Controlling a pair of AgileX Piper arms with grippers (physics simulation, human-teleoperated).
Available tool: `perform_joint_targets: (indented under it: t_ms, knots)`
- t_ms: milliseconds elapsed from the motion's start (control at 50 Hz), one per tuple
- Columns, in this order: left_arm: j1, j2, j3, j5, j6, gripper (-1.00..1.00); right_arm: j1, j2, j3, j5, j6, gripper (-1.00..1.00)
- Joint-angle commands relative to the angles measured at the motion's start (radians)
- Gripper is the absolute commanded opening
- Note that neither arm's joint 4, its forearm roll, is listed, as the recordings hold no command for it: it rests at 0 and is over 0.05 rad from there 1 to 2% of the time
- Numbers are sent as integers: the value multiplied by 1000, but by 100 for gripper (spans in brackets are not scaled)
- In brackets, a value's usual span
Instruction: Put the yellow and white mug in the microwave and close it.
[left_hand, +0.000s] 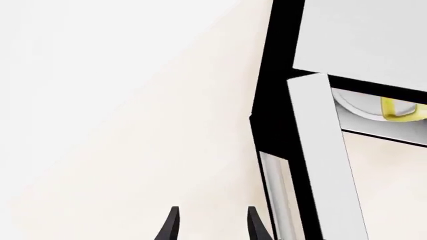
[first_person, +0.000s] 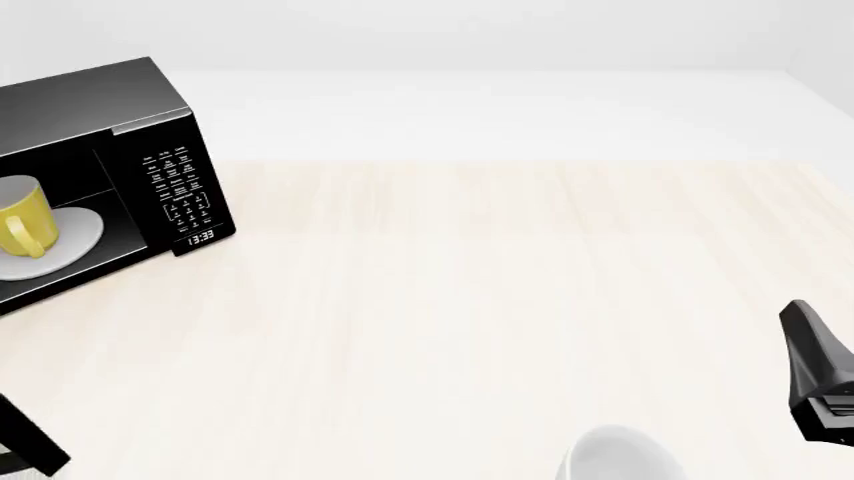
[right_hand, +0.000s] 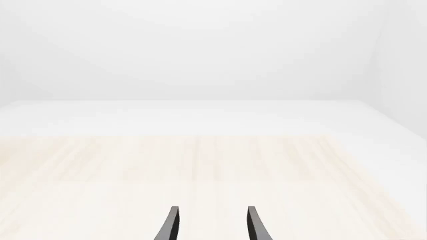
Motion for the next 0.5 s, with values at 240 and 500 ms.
perform_joint_targets:
  t_ms: [240, 500]
  knots:
    - [-61, 38, -39, 27, -48, 100, 0, 1, 0, 0, 0, 100]
    - [-116, 36, -50, 37, -69, 100, 0, 1, 0, -1, 0, 100]
